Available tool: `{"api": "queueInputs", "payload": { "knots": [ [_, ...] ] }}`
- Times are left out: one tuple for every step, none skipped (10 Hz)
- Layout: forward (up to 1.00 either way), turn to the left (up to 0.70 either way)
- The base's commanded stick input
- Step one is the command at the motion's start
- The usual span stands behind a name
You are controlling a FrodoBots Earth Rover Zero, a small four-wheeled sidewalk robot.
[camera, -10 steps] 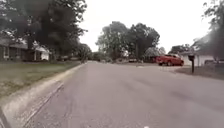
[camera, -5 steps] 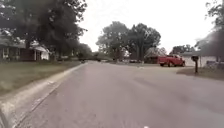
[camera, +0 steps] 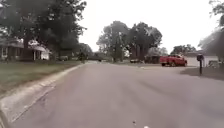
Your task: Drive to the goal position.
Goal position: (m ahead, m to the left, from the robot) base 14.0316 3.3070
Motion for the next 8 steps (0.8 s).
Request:
{"api": "queueInputs", "payload": {
  "knots": [
    [0.7,0.0],
    [0.7,0.0],
    [0.7,0.0],
    [0.7,0.0],
    [0.7,0.0],
    [0.7,0.0],
    [0.7,0.0],
    [0.7,0.0]
  ]
}}
